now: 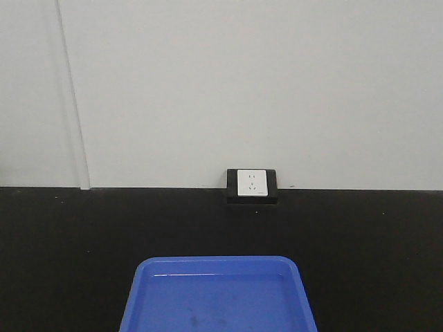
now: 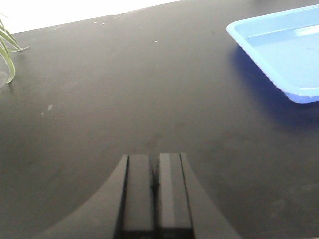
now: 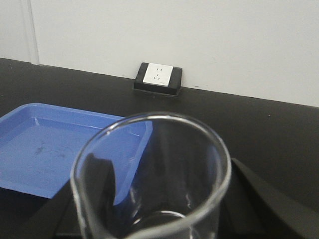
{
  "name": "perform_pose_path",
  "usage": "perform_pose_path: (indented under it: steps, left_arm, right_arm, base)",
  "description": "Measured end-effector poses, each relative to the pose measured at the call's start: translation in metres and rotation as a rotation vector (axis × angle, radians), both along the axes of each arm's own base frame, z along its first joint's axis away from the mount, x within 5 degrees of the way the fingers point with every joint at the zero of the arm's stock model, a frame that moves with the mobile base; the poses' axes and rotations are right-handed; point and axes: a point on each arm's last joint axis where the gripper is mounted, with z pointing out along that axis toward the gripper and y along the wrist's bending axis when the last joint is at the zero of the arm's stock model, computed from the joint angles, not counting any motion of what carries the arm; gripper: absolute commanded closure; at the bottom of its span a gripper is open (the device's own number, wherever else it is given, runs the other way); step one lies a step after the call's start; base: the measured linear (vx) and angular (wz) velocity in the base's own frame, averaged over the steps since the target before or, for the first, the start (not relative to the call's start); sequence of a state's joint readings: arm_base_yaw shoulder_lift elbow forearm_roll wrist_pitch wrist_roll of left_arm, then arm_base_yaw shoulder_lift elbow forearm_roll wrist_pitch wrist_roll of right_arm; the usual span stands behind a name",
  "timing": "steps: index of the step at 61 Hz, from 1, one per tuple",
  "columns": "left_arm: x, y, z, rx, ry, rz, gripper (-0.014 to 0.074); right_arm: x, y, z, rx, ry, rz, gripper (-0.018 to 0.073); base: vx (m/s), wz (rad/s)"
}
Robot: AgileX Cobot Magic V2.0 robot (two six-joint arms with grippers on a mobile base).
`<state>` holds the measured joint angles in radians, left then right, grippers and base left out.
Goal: Move beaker to silver tray on left bench
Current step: 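Drive the base to the bench with the silver tray, holding the beaker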
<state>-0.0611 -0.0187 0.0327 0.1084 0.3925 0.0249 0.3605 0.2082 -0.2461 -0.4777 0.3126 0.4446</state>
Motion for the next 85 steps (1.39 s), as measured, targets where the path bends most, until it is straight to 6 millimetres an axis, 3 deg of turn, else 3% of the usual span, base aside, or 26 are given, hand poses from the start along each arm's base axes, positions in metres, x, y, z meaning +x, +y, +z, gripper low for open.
perform_pose_path:
  steps: [52, 85]
  left_arm:
    - [0.0, 0.0, 0.0, 0.0, 0.0, 0.0, 0.0595]
    - [0.0, 0.0, 0.0, 0.0, 0.0, 0.0, 0.0595]
  right_arm:
    - [0.0, -0.0001, -0.0002, -0.001, 0.002, -0.001, 0.0571]
    - [0.0, -0.0001, -0.0002, -0.001, 0.002, -0.001, 0.0571]
  base:
    - [-0.14, -0.23]
    - [-0.28, 0.06]
